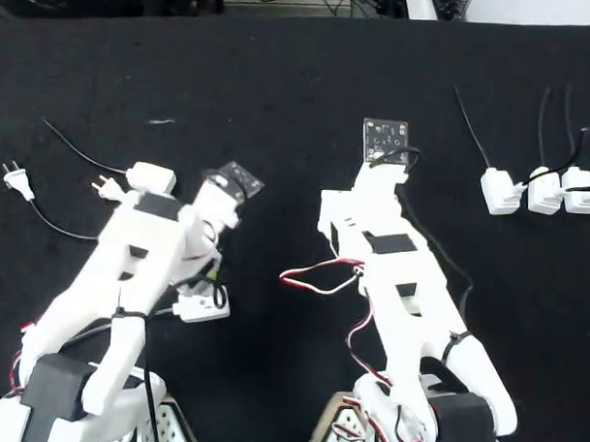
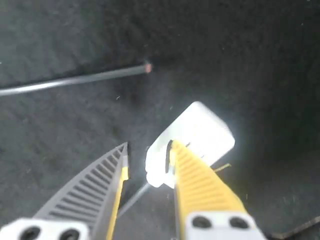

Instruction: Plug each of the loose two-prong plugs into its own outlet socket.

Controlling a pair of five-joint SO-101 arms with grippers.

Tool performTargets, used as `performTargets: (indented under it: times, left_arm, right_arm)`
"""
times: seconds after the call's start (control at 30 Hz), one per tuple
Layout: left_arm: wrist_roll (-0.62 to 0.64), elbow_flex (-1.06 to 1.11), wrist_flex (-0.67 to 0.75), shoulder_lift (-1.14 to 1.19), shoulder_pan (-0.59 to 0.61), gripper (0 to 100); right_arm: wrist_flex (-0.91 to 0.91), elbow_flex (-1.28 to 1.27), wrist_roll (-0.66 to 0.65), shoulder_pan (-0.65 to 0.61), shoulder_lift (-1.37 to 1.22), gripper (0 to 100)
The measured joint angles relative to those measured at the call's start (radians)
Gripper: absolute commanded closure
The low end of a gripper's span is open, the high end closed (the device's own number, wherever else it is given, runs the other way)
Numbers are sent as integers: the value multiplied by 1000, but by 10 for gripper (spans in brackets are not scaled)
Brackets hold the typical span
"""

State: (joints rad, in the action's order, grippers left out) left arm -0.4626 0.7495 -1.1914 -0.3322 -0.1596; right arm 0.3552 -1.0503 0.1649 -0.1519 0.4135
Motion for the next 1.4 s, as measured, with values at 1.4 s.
performTargets:
  times: [1.4]
  left_arm:
    - [52, -29, -23, -115, 199, 861]
  right_arm:
    - [-3, 0, 0, -3, 0, 986]
